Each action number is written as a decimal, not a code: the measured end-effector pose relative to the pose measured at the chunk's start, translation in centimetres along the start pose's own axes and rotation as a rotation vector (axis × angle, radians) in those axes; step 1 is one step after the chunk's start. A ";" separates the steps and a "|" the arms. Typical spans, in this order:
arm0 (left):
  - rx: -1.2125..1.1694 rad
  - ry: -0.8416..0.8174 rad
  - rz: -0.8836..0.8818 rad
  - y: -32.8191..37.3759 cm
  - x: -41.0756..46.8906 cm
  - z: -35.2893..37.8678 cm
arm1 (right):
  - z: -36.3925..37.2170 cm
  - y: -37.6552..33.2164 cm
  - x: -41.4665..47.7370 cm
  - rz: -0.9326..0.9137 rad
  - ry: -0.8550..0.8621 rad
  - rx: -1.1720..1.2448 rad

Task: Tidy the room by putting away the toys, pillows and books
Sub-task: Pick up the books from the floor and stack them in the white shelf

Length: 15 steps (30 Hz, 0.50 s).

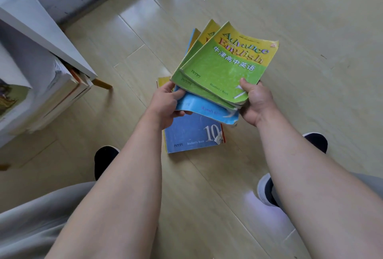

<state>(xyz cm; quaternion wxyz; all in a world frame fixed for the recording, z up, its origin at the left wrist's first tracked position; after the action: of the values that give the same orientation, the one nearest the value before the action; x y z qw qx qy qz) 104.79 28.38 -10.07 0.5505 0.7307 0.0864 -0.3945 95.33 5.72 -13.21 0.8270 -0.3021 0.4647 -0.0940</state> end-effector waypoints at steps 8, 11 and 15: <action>-0.111 0.587 -0.313 -5.4 -0.4 -3.9 | 0.1 -0.7 -0.4 -0.122 0.076 0.002; 0.484 0.581 -0.462 -9.6 -2.0 -4.1 | -0.5 -0.9 -0.4 -0.108 0.115 0.034; 0.701 0.428 -0.457 -12.7 -3.1 -2.0 | -0.4 -1.0 -0.3 -0.054 0.126 0.070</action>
<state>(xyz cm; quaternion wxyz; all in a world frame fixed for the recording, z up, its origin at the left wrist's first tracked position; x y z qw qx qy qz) 96.56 35.93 -17.16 0.1392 0.8998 0.2181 -0.3513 94.95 4.93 -12.55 0.8033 -0.2788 0.5041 -0.1515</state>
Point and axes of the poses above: each hand's wrist, its own x-axis towards the middle knuckle, its own z-axis out of the palm, y = z × x, the point moved 8 cm from there along x, towards the middle knuckle, and after that the axes turned 13 degrees about x, right-handed, at the moved point
